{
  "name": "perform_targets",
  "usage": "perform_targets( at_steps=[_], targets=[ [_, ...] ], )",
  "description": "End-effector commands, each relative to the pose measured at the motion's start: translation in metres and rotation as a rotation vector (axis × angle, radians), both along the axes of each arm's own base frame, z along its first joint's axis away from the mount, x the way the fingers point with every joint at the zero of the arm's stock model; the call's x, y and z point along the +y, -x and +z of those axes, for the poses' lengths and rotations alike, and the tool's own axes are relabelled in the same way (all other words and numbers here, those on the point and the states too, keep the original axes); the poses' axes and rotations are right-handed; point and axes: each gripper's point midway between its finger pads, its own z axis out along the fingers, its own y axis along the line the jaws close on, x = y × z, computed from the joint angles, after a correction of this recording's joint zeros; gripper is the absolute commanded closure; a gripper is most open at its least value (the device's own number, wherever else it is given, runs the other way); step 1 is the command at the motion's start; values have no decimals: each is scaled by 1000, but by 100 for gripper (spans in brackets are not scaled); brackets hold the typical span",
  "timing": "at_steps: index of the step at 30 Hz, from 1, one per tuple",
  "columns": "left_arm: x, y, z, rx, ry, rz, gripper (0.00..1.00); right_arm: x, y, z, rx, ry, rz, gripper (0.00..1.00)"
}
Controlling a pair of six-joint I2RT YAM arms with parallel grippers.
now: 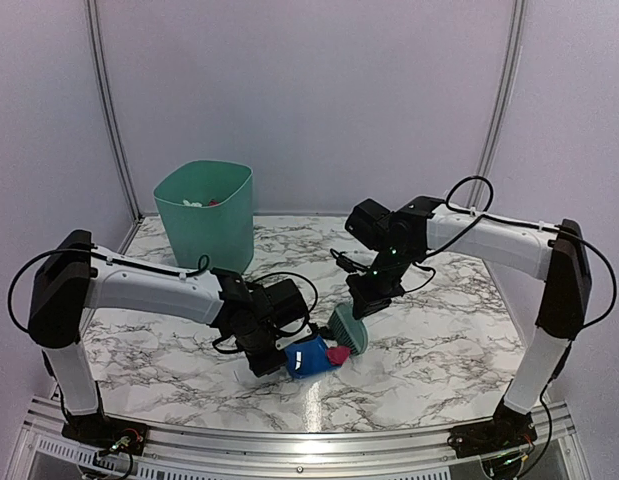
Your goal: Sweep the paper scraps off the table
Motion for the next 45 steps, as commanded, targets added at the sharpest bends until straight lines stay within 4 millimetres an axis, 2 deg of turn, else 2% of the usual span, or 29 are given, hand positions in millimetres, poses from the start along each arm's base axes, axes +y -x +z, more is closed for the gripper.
perform_targets(
  at_steps=[1,11,17,24,30,37,40,45],
  targets=[
    [-6,-3,-6,9,-14,-31,100,29,9,3,57,-110,28,100],
    [-11,-10,-2,20,14,0,100,40,16,9,84,-167,61,100],
    [-9,-9,0,15,32,7,100,50,21,32,81,-260,64,100],
    [-7,-10,4,10,66,22,100,41,27,41,74,-251,68,100],
    [2,-3,0,8,90,30,100,42,19,67,30,-280,67,100],
    [8,-3,1,-9,120,47,100,15,17,90,6,-280,47,100],
    [3,-7,4,-17,152,66,100,12,25,92,25,-310,73,100],
    [-10,-11,14,-25,216,74,100,25,40,77,95,-372,104,100]
  ],
)
